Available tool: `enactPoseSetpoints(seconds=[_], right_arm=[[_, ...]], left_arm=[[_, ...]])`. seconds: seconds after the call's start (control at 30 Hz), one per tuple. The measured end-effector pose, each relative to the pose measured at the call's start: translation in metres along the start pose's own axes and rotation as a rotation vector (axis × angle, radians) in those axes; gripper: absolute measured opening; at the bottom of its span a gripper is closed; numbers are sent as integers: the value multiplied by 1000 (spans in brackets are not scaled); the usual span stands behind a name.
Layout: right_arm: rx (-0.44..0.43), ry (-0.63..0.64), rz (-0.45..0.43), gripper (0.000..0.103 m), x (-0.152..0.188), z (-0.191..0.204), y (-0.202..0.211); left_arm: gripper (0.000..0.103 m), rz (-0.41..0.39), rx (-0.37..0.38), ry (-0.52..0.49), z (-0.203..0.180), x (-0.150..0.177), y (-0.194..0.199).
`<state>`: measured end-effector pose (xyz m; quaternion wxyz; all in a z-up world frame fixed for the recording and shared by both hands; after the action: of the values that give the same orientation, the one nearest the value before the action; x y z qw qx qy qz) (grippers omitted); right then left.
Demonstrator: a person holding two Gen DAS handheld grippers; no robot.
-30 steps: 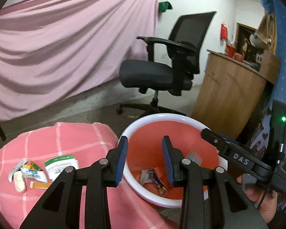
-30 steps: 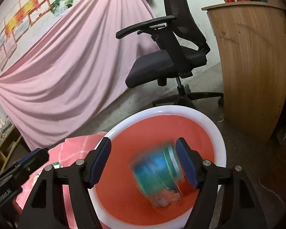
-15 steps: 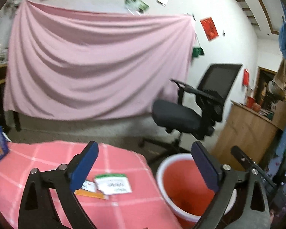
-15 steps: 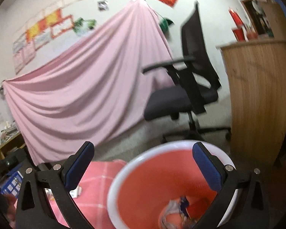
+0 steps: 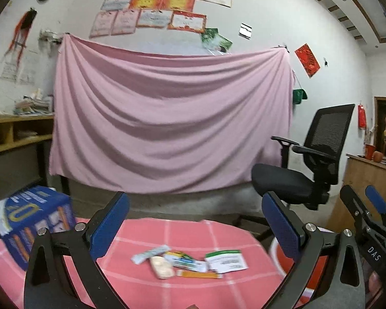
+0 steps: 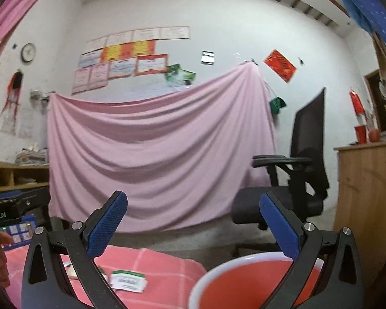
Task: Collect trash
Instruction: 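Move both tools back toward the remaining items on the table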
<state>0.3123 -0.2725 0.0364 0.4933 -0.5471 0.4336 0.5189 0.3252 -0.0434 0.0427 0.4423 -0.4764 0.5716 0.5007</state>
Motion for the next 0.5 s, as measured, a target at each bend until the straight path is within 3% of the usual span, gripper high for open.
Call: enactPoseSetpoints(seconds=[0.23,0.33,0.5], right_arm=[[-91,36,59,103,13,33,-13],[-116,44,117,103,25,44,-22],[-183,69,237,103,46,64,-39]], left_arm=[[101,8,-41,-6,31,15,2],[101,48,-49,1,47,23,0],[101,180,-76,13,69,44,-18]])
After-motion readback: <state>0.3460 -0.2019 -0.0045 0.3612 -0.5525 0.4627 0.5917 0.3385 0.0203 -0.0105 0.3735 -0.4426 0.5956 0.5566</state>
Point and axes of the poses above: each gripper's, at about its wrist camera, not at the fingertips, and y roughly against the way its jaws point, z to its left, x to its underside, the point moved 7 cm from there along -y, roughly the way its jaws point
